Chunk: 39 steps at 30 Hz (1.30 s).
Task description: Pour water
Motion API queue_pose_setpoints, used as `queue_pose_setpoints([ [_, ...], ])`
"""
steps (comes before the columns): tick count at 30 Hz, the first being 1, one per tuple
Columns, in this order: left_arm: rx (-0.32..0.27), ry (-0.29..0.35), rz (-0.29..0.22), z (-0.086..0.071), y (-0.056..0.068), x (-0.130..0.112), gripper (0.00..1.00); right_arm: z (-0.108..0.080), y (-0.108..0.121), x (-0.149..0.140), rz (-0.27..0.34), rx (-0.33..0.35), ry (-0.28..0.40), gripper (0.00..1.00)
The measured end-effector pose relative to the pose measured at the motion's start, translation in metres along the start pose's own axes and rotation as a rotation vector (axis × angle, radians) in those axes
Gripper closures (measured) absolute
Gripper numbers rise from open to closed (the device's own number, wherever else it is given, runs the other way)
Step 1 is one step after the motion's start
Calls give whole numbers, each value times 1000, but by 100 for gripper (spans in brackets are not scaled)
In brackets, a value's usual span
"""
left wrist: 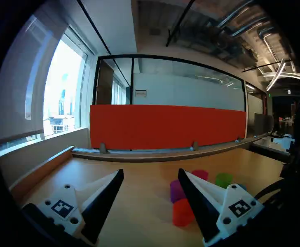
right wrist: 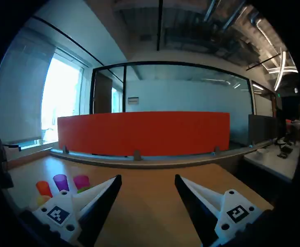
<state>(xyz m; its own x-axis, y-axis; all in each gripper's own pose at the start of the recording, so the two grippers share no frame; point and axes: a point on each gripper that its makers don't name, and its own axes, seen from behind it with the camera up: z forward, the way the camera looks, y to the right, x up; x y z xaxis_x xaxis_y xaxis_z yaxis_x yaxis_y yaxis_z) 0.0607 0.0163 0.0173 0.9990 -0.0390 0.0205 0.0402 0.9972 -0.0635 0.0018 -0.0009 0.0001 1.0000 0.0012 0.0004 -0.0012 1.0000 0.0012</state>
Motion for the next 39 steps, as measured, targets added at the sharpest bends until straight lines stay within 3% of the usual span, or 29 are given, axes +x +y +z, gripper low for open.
queue_pose_setpoints([
  [15,-139,20,-9,8,35,78,2,3,-25,63,54,106,-6,0],
  [24,-223,-34,-38,16,49,75,2,7,-33,64,31,171,-31,1],
  [30,-297,-37,-8,17,60,80,2,5,-54,65,16,278,-31,1],
  [39,-465,-58,-2,11,88,80,2,-3,-81,76,15,440,-31,1],
])
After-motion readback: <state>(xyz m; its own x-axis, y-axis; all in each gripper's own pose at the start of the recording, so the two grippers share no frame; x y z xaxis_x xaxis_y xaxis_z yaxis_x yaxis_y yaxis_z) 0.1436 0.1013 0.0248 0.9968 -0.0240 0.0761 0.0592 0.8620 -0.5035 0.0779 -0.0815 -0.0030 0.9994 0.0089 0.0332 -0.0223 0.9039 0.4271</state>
